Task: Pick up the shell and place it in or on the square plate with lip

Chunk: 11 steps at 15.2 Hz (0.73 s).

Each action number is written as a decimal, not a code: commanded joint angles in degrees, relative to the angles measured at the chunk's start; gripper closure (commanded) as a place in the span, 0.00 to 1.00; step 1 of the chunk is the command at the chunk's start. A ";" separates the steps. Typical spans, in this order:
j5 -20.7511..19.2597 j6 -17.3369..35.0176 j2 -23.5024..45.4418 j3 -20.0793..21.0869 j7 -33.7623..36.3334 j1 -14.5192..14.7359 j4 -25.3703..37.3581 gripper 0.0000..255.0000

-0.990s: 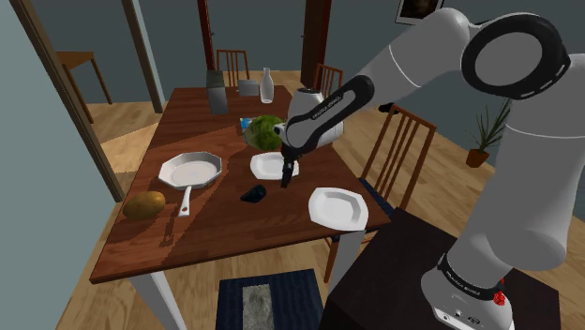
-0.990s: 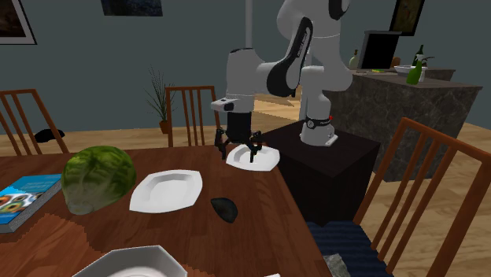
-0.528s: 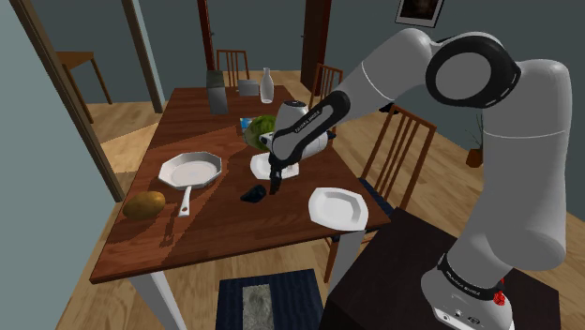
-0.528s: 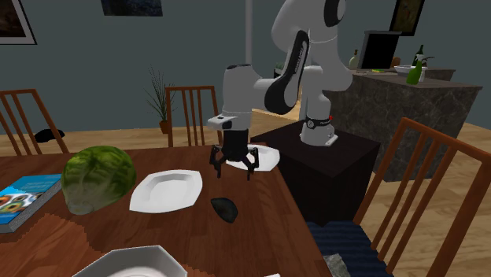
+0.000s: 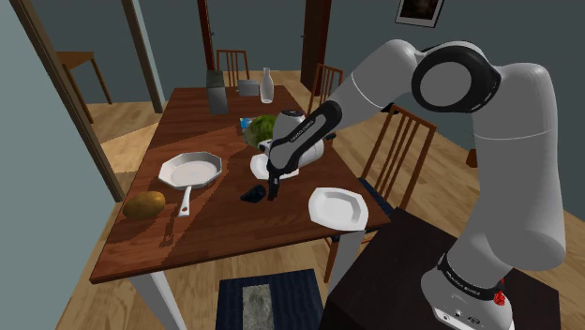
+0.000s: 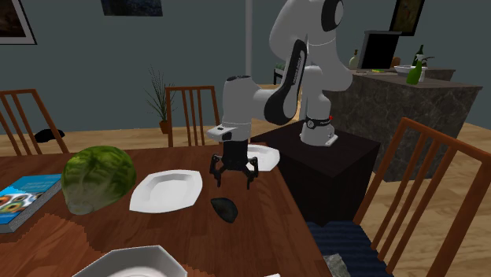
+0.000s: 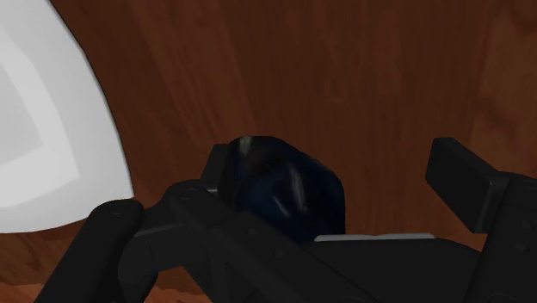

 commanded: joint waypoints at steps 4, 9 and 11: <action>0.00 0.04 0.09 0.01 0.01 0.01 0.06 0.00; 0.00 0.04 0.09 0.01 0.01 0.01 0.06 1.00; 0.00 0.04 0.09 0.01 0.01 0.01 0.06 1.00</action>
